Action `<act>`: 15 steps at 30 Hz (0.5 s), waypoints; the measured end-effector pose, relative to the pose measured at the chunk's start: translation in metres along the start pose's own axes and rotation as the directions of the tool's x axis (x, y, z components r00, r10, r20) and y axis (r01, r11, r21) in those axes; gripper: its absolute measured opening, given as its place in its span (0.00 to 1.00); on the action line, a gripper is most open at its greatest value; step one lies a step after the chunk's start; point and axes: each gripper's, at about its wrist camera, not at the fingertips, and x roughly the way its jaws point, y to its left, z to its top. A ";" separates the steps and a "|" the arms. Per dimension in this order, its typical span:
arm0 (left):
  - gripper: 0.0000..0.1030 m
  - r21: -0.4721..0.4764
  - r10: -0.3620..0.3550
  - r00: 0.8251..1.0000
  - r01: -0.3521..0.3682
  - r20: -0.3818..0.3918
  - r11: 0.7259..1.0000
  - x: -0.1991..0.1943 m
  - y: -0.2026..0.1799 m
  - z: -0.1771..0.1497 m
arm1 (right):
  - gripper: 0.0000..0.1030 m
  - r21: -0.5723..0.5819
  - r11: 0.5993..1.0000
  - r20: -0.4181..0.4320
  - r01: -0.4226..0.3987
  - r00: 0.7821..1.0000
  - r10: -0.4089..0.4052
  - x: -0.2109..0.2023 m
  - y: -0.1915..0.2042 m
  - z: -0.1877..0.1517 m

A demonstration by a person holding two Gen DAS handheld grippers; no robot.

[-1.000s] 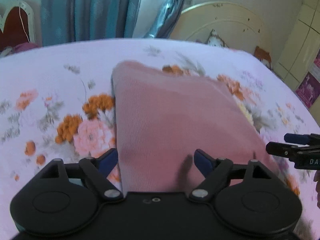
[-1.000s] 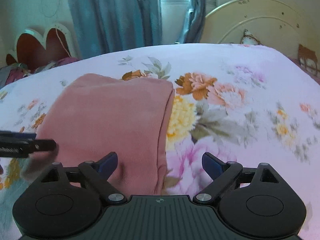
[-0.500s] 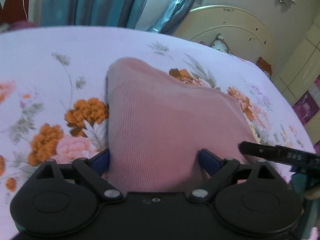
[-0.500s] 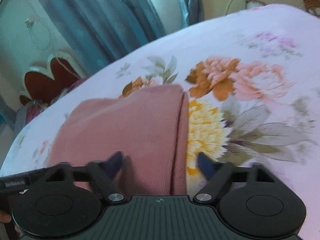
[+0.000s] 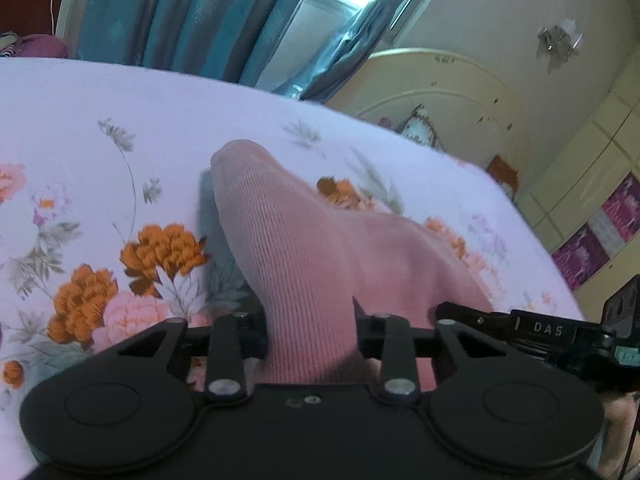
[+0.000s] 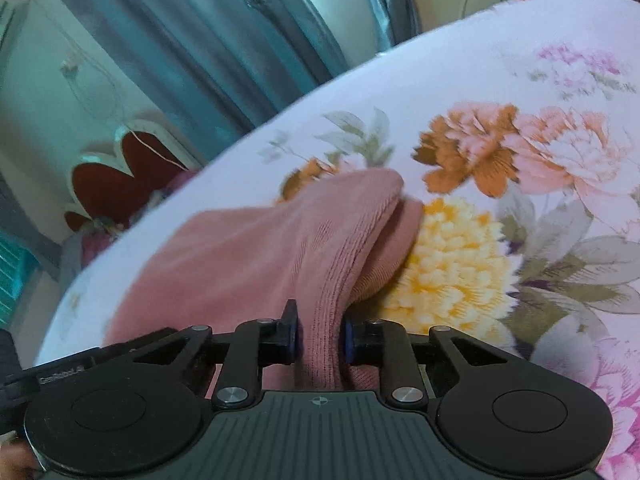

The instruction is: Fold small clothes

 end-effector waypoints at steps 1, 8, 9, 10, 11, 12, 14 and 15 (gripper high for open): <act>0.31 0.000 -0.012 1.000 0.012 0.007 1.000 -0.006 0.000 0.003 | 0.20 -0.003 1.000 0.005 -0.013 1.000 0.013 -0.003 0.008 0.001; 0.30 0.036 -0.003 0.996 0.000 0.089 0.999 -0.074 0.025 0.024 | 0.20 -0.043 0.995 0.005 -0.092 0.996 0.093 -0.002 0.084 -0.007; 0.30 0.043 0.004 0.995 -0.009 0.100 0.999 -0.086 0.034 0.027 | 0.20 -0.045 0.993 0.002 -0.109 0.994 0.109 0.001 0.098 -0.010; 0.30 0.050 0.013 0.994 -0.019 0.111 0.999 -0.099 0.044 0.029 | 0.20 -0.049 0.991 -0.002 -0.124 0.992 0.124 0.005 0.113 -0.014; 0.30 0.054 0.024 0.992 -0.030 0.120 0.998 -0.113 0.057 0.031 | 0.20 -0.056 0.989 -0.006 -0.136 0.991 0.135 0.010 0.129 -0.018; 0.30 0.054 0.031 0.991 -0.038 0.127 0.998 -0.125 0.069 0.032 | 0.20 -0.066 0.987 -0.010 -0.148 0.989 0.147 0.015 0.146 -0.024; 0.30 0.056 0.051 0.988 -0.059 0.143 0.997 -0.152 0.100 0.034 | 0.20 -0.084 0.982 -0.022 -0.168 0.986 0.167 0.030 0.184 -0.038; 0.30 0.057 0.060 0.987 -0.070 0.151 0.996 -0.166 0.116 0.031 | 0.20 -0.089 0.980 -0.026 -0.176 0.984 0.175 0.039 0.203 -0.046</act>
